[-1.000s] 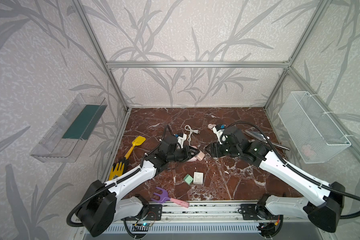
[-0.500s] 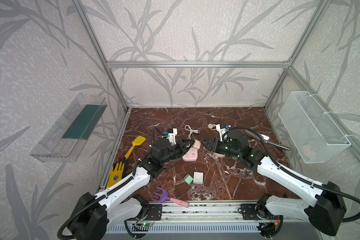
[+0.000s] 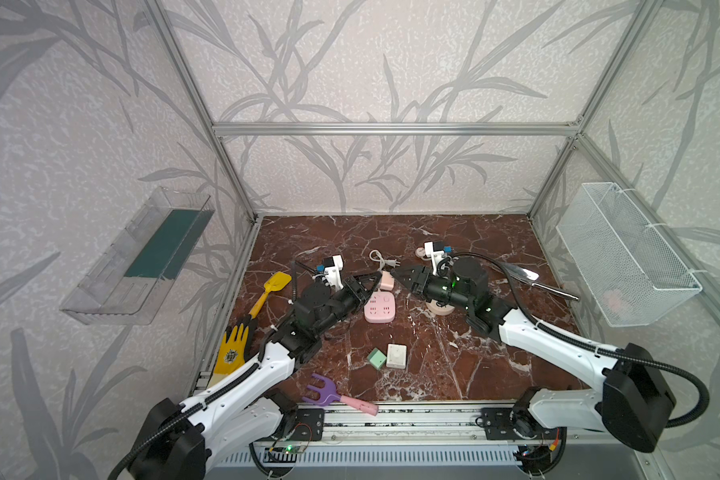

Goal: Insert the plug
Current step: 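Regrasp the pink adapter with the right gripper while the left gripper holds it, then open the left gripper and draw back while the right gripper carries the adapter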

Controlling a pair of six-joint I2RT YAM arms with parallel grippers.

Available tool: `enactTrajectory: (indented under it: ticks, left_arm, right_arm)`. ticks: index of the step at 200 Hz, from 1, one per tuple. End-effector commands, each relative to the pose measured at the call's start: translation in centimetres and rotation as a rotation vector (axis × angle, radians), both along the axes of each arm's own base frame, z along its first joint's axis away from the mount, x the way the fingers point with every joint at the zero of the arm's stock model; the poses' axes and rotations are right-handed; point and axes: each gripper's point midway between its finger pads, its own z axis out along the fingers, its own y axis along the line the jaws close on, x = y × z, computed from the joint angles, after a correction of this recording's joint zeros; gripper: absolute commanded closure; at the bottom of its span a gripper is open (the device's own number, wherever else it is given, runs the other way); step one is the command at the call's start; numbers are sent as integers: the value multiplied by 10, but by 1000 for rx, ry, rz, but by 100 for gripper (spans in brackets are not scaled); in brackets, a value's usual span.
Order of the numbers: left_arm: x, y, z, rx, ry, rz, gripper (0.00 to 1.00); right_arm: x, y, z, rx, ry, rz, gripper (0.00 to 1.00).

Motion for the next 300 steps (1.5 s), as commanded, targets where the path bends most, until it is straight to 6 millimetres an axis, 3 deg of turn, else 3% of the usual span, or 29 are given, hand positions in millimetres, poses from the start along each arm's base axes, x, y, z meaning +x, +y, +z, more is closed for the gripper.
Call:
enactTrajectory:
  ticks: [1, 51, 86, 130, 143, 170, 183, 188, 194, 203, 208, 232, 255, 274, 300]
  left_arm:
    - [5, -2, 10, -93, -12, 2, 100]
    - [11, -2, 13, -160, -7, 14, 100]
    - [11, -3, 19, -182, -16, 1, 100]
    - [10, -8, 22, -197, -22, -24, 100]
    - [12, -8, 20, -203, -17, -24, 100]
    - [14, -10, 12, -196, 6, -28, 100]
    - [17, -9, 6, -177, 34, -35, 100]
    - [18, -7, 5, -169, 39, -43, 90]
    - [20, -4, 1, -159, 55, -42, 65]
    - [22, 4, -9, -127, 95, -28, 19]
    - [22, 9, -15, -101, 119, -20, 2]
    - [17, 47, -36, 84, 196, 71, 1]
    - [4, 78, -36, 337, 177, 128, 1]
    - [-7, 90, -42, 563, 192, 89, 3]
    - [-20, 99, -78, 812, 323, -33, 15]
  right_arm:
    - [-5, 8, 19, 123, -21, 54, 50]
    - [-8, 13, 22, 183, -11, 87, 56]
    - [-6, 16, 30, 212, -32, 97, 66]
    - [-5, 21, 35, 228, -34, 121, 67]
    - [-5, 21, 35, 227, -34, 121, 73]
    - [-6, 21, 33, 226, -28, 124, 100]
    - [-6, 21, 29, 203, -15, 127, 100]
    - [-7, 20, 24, 179, 4, 122, 100]
    - [-7, 19, 21, 160, 5, 119, 100]
    - [-8, 16, 16, 125, 15, 108, 100]
    - [-7, 14, 12, 103, 26, 98, 100]
    - [-9, 3, -3, 8, 50, 65, 100]
    - [-11, -12, -18, -120, 64, 23, 100]
    - [-13, -31, -37, -298, 92, -25, 100]
    - [-10, -60, -50, -540, 99, -88, 100]
